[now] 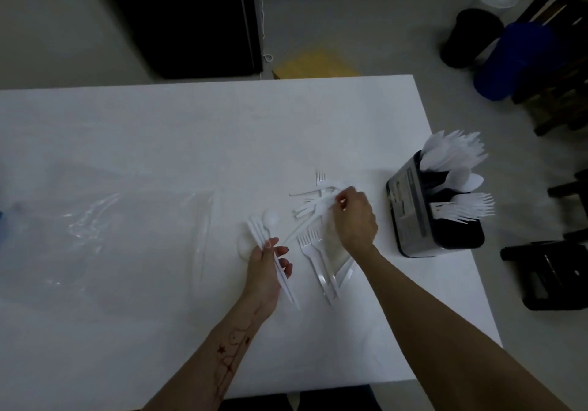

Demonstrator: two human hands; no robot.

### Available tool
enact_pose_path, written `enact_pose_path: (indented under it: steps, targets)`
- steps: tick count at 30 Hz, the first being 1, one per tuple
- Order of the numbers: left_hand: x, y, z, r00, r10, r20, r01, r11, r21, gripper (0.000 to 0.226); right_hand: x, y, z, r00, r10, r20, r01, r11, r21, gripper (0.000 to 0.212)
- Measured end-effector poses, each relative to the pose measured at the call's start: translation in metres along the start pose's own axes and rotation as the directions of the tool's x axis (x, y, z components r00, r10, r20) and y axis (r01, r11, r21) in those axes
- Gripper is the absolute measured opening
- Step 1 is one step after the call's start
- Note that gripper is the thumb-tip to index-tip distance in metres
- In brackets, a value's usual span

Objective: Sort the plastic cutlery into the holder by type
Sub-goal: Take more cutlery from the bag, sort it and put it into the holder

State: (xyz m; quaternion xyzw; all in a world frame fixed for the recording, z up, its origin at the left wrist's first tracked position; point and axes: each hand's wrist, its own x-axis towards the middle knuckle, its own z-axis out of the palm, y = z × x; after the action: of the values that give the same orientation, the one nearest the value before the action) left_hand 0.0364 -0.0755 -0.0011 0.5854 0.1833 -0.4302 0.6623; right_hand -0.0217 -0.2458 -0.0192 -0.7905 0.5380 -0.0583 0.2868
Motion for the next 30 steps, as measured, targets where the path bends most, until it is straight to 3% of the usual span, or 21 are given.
enact_pose_path:
  steps: [2, 5, 10, 17, 21, 25, 30]
  targets:
    - [0.0, -0.001, 0.003, 1.0, -0.006, 0.011, 0.006, 1.0, 0.01, 0.019, 0.002, 0.014, -0.004, 0.999, 0.035, -0.031, -0.038, 0.995, -0.091, 0.022]
    - [0.0, -0.003, 0.007, 1.0, -0.014, 0.028, 0.013, 1.0, 0.024, 0.019, 0.006, 0.03, -0.005, 0.999, -0.036, 0.018, 0.038, 0.986, -0.163, 0.026]
    - [0.002, -0.007, 0.009, 1.0, -0.018, 0.01, 0.018, 0.999, 0.046, 0.02, -0.006, 0.042, -0.004, 0.988, -0.153, -0.003, 0.151, 0.977, -0.153, 0.011]
    - [0.002, -0.009, 0.01, 0.999, 0.012, -0.031, -0.01, 0.998, 0.068, 0.022, -0.03, 0.058, -0.007, 0.969, -0.249, 0.002, 0.248, 0.964, -0.097, 0.009]
    - [0.001, -0.006, 0.008, 0.999, 0.017, -0.032, -0.015, 0.998, 0.06, 0.023, -0.035, 0.06, -0.014, 0.971, -0.235, -0.049, 0.235, 0.972, -0.024, 0.009]
    - [0.001, -0.005, 0.009, 0.999, 0.006, -0.049, -0.004, 0.999, 0.051, 0.024, -0.033, 0.059, -0.023, 0.974, -0.223, 0.04, 0.223, 0.975, 0.001, 0.004]
    - [0.002, -0.003, 0.008, 0.999, -0.004, -0.053, 0.008, 0.998, 0.062, 0.023, -0.035, 0.068, -0.023, 0.985, -0.025, 0.17, 0.009, 0.995, 0.095, 0.005]
